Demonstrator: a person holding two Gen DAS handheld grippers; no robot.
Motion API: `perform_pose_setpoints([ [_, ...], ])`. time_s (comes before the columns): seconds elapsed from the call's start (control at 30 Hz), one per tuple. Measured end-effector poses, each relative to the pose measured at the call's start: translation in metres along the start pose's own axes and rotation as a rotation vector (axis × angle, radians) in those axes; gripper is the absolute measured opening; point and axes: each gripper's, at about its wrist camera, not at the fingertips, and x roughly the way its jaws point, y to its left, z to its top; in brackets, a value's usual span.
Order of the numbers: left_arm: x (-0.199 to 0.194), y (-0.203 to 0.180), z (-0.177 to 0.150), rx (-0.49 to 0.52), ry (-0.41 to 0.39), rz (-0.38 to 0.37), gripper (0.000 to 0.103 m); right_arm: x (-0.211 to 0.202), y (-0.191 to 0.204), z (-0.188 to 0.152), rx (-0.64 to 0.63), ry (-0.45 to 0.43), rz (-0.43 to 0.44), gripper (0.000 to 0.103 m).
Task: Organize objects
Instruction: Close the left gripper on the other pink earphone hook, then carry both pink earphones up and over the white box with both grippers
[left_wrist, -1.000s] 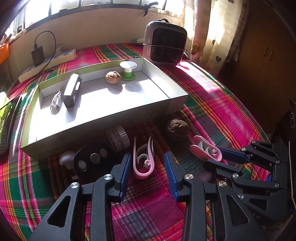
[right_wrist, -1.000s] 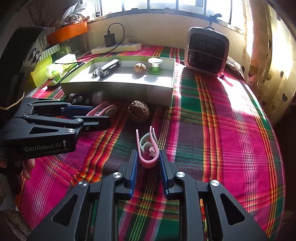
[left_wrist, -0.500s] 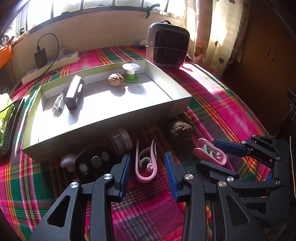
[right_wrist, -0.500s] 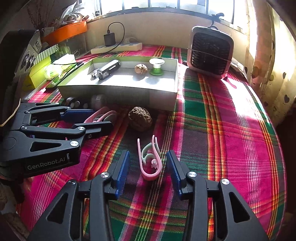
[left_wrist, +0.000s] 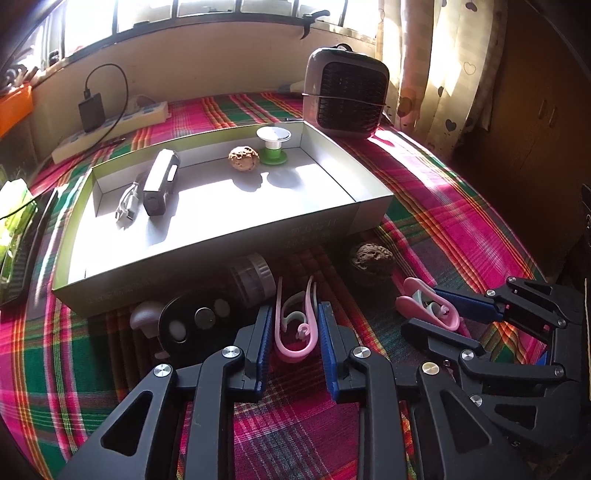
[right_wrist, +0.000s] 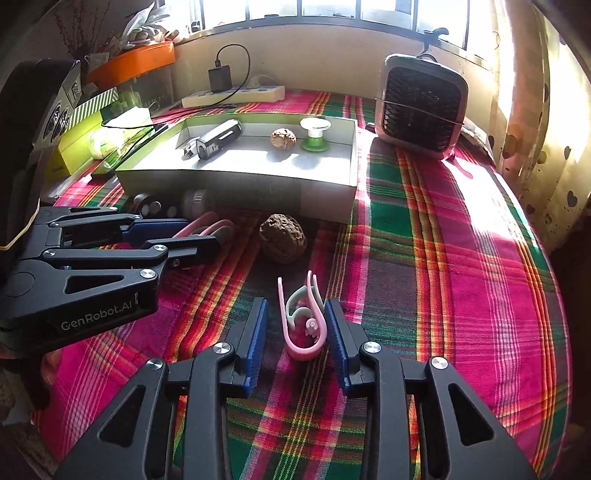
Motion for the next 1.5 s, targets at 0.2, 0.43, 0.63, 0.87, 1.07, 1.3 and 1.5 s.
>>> perform_pose_setpoints([
  [0.2, -0.0007, -0.0001, -0.0010, -0.004, -0.001, 0.000, 0.022, -0.0004, 0.0000, 0.0002, 0.004, -0.001, 0.002, 0.025],
  [0.43, -0.0010, 0.0003, -0.0016, -0.009, -0.005, 0.000, 0.022, -0.0004, -0.0003, 0.0003, 0.003, -0.001, 0.001, 0.025],
  [0.63, -0.0014, -0.0001, -0.0023, -0.015, -0.009, 0.007, 0.022, -0.0003, -0.0002, 0.0005, 0.002, -0.001, 0.001, 0.025],
  [0.87, -0.0025, -0.0012, -0.0029, -0.021, -0.009, 0.009, 0.022, -0.0001, 0.0006, 0.0007, 0.007, -0.001, -0.005, 0.025],
  [1.07, -0.0023, -0.0016, -0.0033, -0.017, -0.009, 0.012, 0.022, 0.0000, 0.0010, 0.0007, 0.015, -0.001, -0.008, 0.025],
  [1.3, -0.0029, -0.0004, -0.0036, -0.023, -0.011, 0.010, 0.022, 0.0000, 0.0012, 0.0010, 0.019, -0.001, -0.008, 0.025],
  [1.5, -0.0039, 0.0006, -0.0039, -0.028, -0.010, 0.008, 0.022, -0.0008, 0.0010, 0.0008, 0.026, 0.000, -0.006, 0.025],
])
